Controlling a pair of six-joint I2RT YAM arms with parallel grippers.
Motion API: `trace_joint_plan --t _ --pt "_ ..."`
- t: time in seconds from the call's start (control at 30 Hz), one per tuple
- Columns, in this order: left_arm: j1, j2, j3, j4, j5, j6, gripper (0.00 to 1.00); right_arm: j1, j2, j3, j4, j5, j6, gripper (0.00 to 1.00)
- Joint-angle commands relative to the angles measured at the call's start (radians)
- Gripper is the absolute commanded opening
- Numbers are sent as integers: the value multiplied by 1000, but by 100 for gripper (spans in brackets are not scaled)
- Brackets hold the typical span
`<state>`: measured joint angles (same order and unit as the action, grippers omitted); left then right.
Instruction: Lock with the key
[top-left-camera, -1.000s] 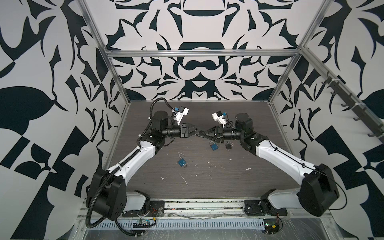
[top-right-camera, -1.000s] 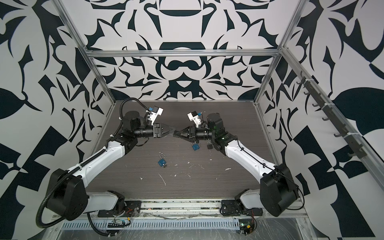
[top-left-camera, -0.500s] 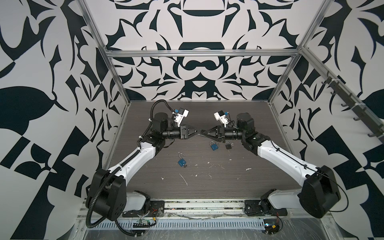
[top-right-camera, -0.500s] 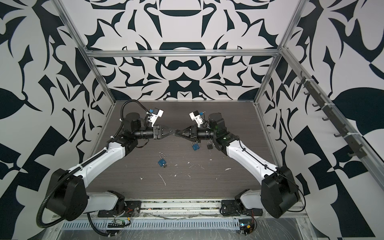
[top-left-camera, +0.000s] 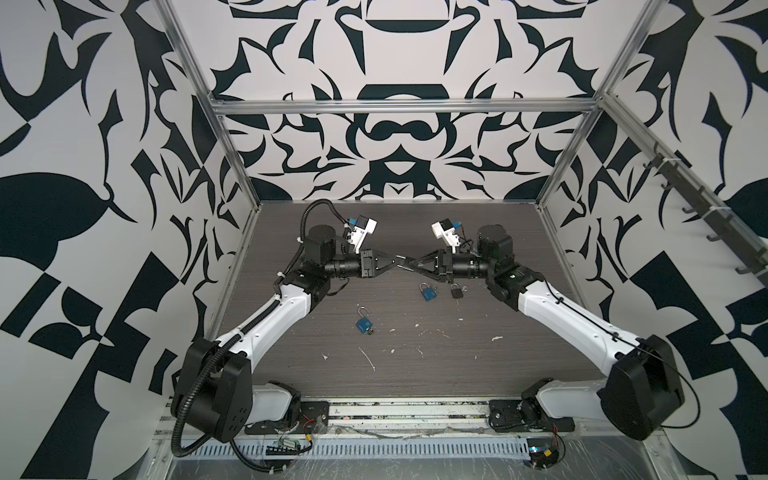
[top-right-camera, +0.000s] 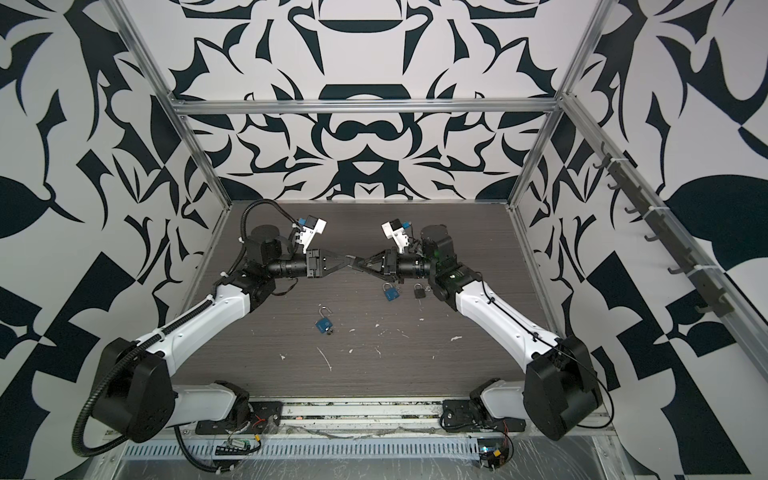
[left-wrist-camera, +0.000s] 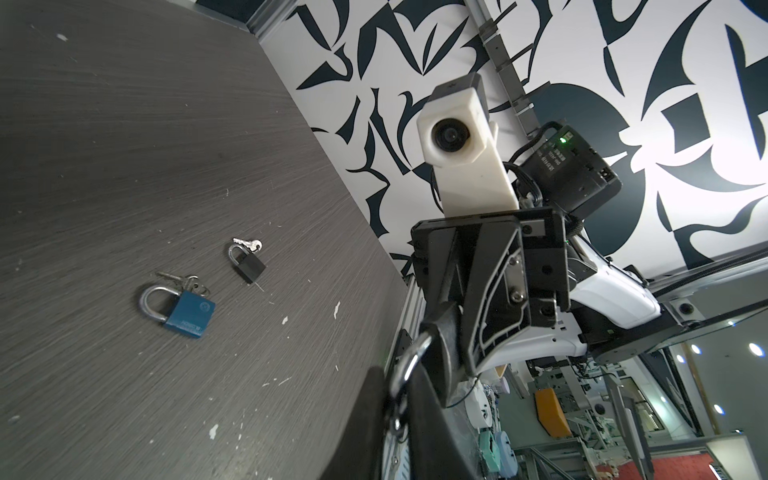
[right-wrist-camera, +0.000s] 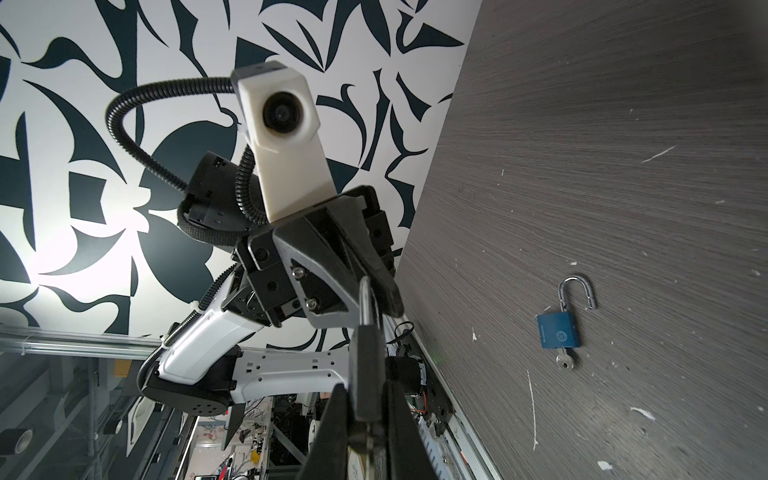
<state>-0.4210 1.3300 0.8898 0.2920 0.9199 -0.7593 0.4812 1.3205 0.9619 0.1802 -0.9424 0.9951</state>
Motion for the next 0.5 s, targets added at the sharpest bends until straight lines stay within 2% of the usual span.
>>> trace_joint_plan --t 0.0,0.37,0.47 --pt "1 2 -15 38 3 -21 13 -3 -40 7 33 -19 -30 0" --pt "3 9 -13 67 11 -40 15 -6 -33 0 11 -25 -53 0" --pt "4 9 -14 70 17 -44 12 -8 -35 -2 0 -24 -62 0"
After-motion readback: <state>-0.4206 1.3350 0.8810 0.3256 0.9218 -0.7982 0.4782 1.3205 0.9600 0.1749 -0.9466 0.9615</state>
